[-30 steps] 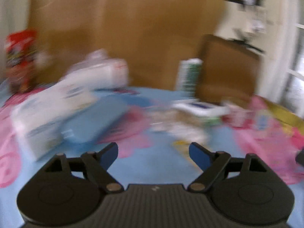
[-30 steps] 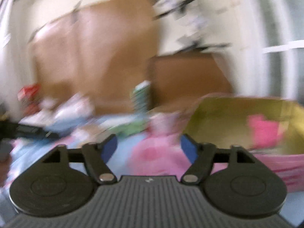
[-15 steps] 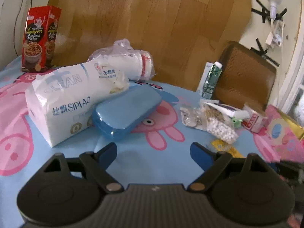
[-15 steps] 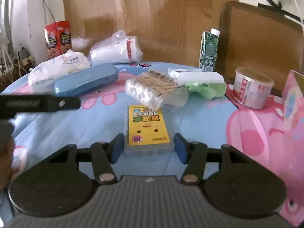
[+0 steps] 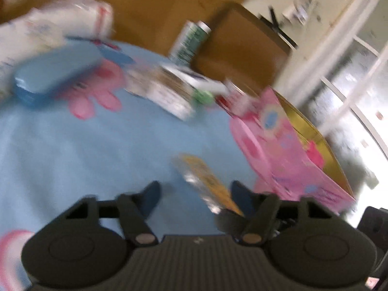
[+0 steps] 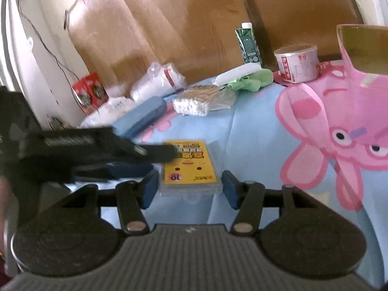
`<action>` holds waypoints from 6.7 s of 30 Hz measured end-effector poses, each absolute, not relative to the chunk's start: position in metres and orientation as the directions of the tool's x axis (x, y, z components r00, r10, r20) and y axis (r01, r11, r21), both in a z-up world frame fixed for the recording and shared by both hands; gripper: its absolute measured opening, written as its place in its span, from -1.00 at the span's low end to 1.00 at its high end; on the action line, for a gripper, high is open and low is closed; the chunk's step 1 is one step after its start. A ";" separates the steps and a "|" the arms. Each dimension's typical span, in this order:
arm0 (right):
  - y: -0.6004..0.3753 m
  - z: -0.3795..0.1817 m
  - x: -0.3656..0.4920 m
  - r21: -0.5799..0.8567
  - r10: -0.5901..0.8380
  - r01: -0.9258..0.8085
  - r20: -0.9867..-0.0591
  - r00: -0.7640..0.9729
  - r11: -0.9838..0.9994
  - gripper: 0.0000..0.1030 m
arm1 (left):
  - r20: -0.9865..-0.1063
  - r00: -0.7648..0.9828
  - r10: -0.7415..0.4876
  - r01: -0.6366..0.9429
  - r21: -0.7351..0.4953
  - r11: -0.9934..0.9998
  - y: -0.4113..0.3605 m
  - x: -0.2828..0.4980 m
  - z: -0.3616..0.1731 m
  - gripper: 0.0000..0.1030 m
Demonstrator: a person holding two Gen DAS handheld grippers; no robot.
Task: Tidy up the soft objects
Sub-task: 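Grasp the yellow card box with the right tool, then place the yellow card box into the pink tin with the right tool, then grasp the white wet-wipe pack with the right tool, then place the white wet-wipe pack into the pink tin with the right tool, then grasp the bag of cotton swabs with the right tool, then place the cotton swab bag into the pink tin with the right tool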
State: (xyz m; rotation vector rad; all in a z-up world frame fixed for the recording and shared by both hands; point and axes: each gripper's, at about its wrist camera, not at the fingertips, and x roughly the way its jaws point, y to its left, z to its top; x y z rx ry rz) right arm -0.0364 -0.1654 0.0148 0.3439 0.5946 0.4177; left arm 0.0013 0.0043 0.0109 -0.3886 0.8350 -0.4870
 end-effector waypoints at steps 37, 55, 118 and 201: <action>-0.236 0.054 -0.058 0.160 0.135 -0.106 -0.186 0.973 0.982 0.21 | -0.568 0.795 -0.213 0.084 -0.244 0.966 0.011 0.030 0.033 0.20; -0.155 0.030 0.150 0.136 0.213 -0.164 -0.582 0.785 0.977 0.50 | -0.445 0.878 -0.177 0.088 -0.214 0.973 0.048 0.013 0.013 0.38; -0.283 0.063 -0.052 -0.088 -0.145 0.129 -0.202 0.969 0.988 0.68 | -0.435 0.573 -0.695 0.702 -0.178 0.690 -0.232 0.007 0.096 0.34; -0.297 0.042 -0.054 0.055 -0.188 0.220 -0.345 0.920 0.974 0.24 | -0.477 0.564 -0.675 0.621 -0.295 0.727 -0.220 0.024 0.079 0.37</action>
